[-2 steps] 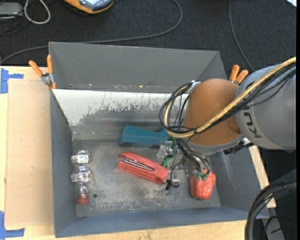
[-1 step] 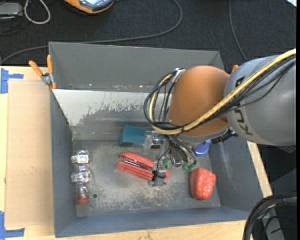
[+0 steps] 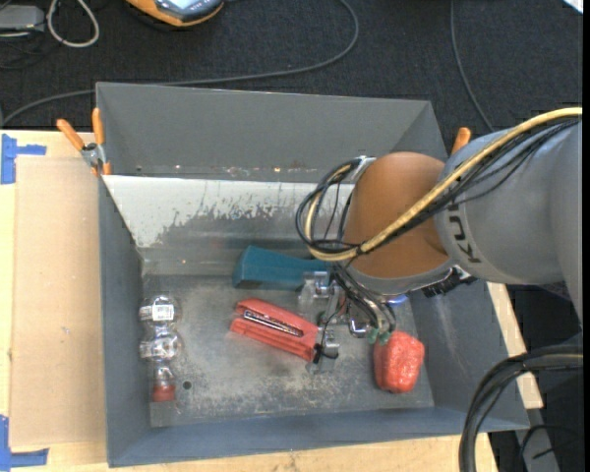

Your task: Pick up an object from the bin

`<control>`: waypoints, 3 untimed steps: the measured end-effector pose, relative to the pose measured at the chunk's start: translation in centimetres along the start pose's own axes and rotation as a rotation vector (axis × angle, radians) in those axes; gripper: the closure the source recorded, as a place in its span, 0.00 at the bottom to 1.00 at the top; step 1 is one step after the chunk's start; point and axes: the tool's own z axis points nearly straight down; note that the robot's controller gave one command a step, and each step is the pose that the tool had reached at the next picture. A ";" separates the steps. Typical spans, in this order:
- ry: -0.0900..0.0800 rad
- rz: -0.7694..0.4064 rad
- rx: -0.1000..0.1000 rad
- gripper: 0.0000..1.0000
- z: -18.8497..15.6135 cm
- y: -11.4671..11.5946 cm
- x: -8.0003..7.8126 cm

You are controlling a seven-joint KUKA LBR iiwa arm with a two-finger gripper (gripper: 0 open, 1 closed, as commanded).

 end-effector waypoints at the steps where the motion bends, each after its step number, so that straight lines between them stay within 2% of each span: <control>1: -0.024 0.089 -0.012 0.00 -0.6 4.0 2.4; 2: -0.014 0.039 -0.005 0.00 6.2 2.7 -0.8; 3: -0.025 0.158 -0.015 0.00 4.5 -1.3 2.6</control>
Offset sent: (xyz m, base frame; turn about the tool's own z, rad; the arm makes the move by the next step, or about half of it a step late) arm 0.0050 0.0252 -0.0627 0.0401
